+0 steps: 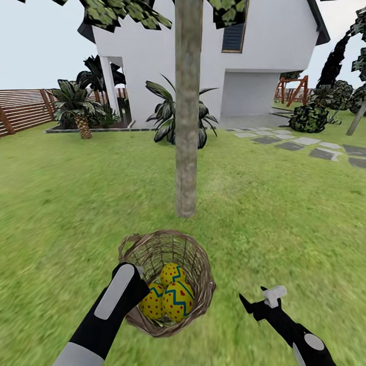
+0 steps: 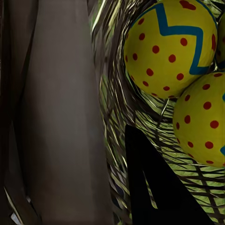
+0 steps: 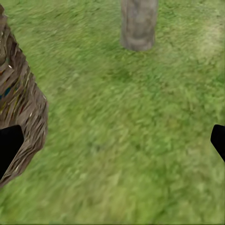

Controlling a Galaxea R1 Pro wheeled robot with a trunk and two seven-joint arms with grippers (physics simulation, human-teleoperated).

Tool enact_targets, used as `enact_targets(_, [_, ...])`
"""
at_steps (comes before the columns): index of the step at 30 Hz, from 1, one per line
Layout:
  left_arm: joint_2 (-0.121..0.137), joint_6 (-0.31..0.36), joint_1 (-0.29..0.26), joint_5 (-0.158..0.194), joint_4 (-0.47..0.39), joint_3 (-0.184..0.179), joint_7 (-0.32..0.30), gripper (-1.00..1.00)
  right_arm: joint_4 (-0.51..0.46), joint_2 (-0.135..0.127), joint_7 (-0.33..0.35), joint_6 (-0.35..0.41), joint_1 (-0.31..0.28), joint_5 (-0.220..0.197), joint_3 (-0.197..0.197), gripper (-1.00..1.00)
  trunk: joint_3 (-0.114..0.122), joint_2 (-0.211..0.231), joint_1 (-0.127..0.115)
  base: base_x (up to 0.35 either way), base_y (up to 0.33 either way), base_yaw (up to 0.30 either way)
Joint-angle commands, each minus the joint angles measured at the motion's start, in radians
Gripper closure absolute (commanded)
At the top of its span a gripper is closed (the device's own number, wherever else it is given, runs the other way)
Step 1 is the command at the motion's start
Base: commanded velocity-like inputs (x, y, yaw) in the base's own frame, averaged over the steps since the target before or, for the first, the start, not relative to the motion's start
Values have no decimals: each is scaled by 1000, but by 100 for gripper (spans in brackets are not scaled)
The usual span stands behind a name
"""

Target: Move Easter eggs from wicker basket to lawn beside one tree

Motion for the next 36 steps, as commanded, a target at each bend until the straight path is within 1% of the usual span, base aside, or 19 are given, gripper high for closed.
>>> enact_targets(1, [0,5,0,0,0,0,-3,100,1,0,-2,0,0,0,0,-100,0,0,0,334,0,0])
enact_targets(28, [-3,3,0,-2,0,-3,-9,100,8,1,-7,-2,0,-1,0,-100,0,0,0,334,0,0])
enact_targets(31, [-3,3,0,-2,0,-3,-9,100,5,1,-28,-1,0,-15,1,-100,0,0,0,334,0,0])
enact_targets(36, [-4,3,0,-2,0,-3,-10,100,5,1,-34,-3,0,-16,0,-100,-7,0,0,334,0,0])
